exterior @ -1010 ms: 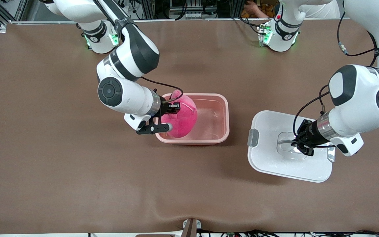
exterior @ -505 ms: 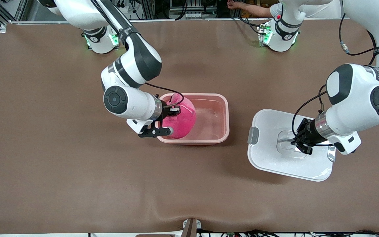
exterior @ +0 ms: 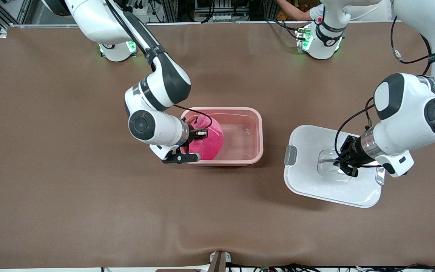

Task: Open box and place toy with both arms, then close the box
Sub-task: 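Lower the plush into the pink box base with the right gripper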

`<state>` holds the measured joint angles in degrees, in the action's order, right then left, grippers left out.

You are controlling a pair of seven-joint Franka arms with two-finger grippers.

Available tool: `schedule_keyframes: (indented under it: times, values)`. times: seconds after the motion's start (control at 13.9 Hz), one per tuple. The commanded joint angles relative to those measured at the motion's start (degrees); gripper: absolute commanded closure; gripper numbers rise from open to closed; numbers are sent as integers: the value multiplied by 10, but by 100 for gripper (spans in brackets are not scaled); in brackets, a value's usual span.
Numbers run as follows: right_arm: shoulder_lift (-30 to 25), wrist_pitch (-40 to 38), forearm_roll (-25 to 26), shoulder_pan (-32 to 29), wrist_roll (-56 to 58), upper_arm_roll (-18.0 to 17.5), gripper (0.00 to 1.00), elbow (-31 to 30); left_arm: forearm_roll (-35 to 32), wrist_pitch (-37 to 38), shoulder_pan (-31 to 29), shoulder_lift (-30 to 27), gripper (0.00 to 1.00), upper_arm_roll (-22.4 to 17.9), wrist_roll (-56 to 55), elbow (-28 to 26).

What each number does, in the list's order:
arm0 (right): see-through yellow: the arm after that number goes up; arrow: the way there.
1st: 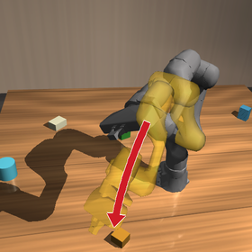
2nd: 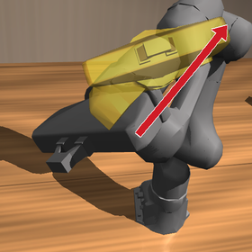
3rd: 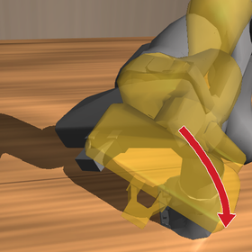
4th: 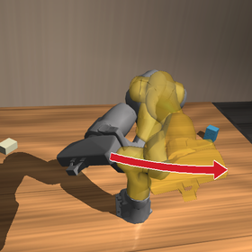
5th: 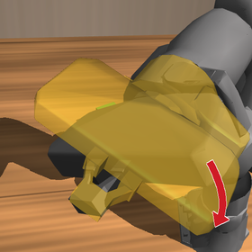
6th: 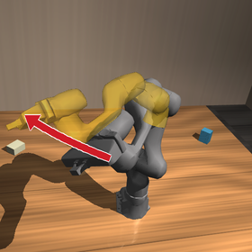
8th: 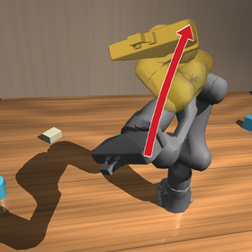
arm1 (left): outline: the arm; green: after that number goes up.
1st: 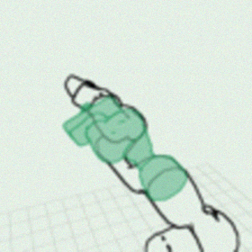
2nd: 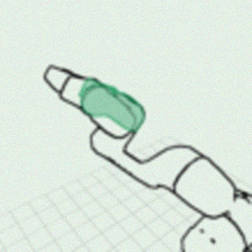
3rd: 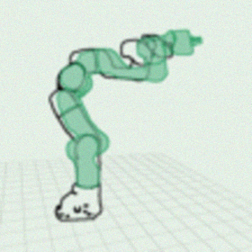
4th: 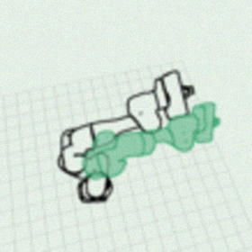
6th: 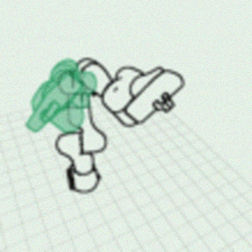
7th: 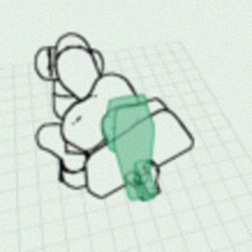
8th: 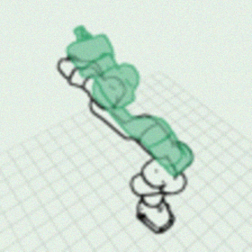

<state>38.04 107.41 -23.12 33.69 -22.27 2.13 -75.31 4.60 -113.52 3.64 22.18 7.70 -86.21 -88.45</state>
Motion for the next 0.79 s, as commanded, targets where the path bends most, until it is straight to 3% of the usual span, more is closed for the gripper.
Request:
schedule_keyframes:
  times: [0.0, 0.72]
  values:
    - [21, 15, 25, 24, -12, 5, 100, 17, -9, -8, -2, -22, 100, 1, 10, -23]
    - [77, 195, 28, 115, -75, 5, 100, 17, -10, -8, -1, -20, 100, 1, 11, -24]
